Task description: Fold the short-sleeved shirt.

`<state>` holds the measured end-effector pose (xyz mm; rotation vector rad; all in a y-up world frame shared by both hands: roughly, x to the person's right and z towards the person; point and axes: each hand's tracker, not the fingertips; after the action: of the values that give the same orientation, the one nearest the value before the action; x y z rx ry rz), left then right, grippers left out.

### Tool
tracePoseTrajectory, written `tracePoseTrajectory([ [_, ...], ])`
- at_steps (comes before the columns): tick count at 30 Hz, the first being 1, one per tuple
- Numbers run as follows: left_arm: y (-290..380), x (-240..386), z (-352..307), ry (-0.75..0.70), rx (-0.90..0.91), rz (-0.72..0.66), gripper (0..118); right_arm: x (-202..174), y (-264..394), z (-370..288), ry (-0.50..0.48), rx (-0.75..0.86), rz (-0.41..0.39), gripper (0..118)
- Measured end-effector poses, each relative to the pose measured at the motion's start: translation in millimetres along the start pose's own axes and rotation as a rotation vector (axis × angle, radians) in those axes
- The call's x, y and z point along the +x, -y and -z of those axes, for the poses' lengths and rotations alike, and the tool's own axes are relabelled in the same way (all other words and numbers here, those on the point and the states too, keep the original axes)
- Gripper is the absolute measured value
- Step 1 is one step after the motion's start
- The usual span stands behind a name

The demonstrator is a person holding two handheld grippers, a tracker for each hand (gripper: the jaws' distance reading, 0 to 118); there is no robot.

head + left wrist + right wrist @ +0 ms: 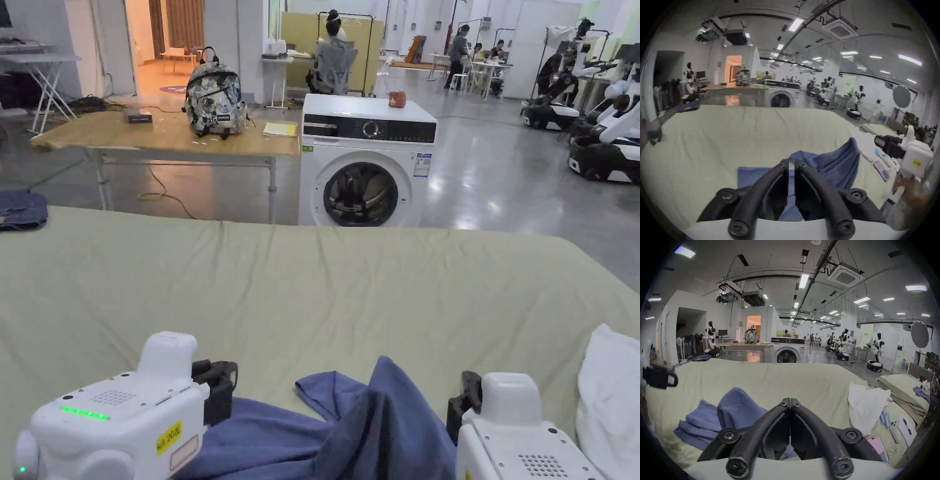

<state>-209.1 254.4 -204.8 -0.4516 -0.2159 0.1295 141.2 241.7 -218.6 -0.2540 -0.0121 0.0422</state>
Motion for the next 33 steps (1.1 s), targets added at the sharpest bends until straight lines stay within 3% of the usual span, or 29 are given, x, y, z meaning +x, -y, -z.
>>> tracePoseTrajectory([
  [10,38.5,-54.7,11.8,-0.127,-0.099,-0.135,0,-18.5,-2.5,10.2,-0.043,-0.014,0.008,0],
  [21,-21.1,-140.2,142.8,-0.130,-0.398,-0.265,0,-10.5,-1.3,30.0,-0.032,-0.054,0.000,0],
  [24,-18.7,-157.2,179.0,-0.135,-0.491,-0.287,38,-3.8,2.6,35.3,-0.020,-0.073,0.000,0],
  [28,-5.0,-152.0,204.5,-0.181,-0.603,-0.283,56,8.1,9.6,40.6,-0.001,-0.103,-0.006,0],
  [31,10.4,-153.4,226.7,-0.214,-0.699,-0.226,57,18.5,14.5,42.3,0.013,-0.124,-0.002,0],
  [32,11.8,-147.6,226.2,-0.226,-0.683,-0.181,53,21.9,15.6,42.8,0.018,-0.132,-0.002,0],
  [33,10.5,-141.7,225.4,-0.247,-0.646,-0.117,40,24.5,16.4,42.4,0.023,-0.137,-0.002,0],
])
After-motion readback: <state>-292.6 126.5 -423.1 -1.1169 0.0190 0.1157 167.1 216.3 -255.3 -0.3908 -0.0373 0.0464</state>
